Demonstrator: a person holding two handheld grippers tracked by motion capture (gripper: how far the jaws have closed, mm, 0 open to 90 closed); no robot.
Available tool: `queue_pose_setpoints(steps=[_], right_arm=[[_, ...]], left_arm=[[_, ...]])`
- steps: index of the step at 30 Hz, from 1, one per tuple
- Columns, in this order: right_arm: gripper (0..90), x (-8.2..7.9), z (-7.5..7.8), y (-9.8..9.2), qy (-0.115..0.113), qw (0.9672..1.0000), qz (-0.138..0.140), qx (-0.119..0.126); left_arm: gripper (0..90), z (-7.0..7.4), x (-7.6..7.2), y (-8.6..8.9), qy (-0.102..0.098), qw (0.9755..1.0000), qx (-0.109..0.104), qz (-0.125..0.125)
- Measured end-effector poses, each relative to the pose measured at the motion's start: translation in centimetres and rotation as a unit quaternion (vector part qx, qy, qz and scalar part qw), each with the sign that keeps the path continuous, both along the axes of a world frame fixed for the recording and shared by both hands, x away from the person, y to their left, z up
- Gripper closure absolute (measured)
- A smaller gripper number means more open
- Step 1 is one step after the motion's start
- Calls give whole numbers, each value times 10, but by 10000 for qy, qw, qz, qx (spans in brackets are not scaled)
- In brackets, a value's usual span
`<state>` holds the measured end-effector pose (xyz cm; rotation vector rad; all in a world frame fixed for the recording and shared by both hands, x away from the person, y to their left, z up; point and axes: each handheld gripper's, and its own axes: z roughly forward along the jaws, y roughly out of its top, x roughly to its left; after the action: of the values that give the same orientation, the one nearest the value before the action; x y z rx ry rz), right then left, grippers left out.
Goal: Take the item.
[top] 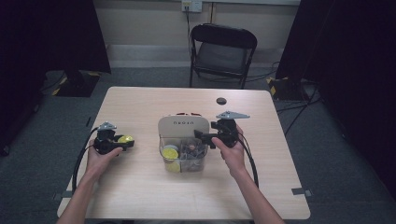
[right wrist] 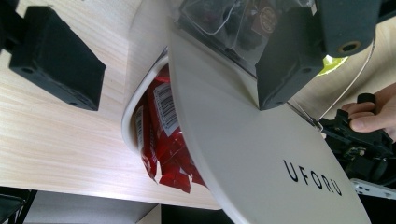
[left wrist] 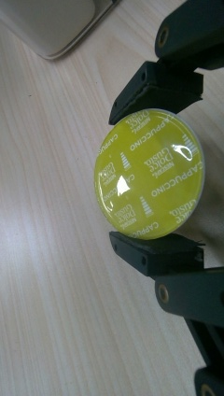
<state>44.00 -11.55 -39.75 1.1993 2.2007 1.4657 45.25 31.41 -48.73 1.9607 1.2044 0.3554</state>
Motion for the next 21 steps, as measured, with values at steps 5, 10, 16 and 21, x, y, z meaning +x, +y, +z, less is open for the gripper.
queue_pose_setpoints(steps=[5,10,16,21], right_arm=[[152,0,0,0,-20,10000,-6,-12],[151,0,0,0,-9,10000,-1,-13],[151,0,0,0,14,10000,-2,4],[152,1,-1,0,74,10000,31,15]], left_arm=[[380,-3,0,0,-2,10000,-32,61],[378,-3,-1,2,39,9999,-95,92],[294,-2,0,3,42,9993,-283,255],[245,2,-1,4,9,9989,-412,236]])
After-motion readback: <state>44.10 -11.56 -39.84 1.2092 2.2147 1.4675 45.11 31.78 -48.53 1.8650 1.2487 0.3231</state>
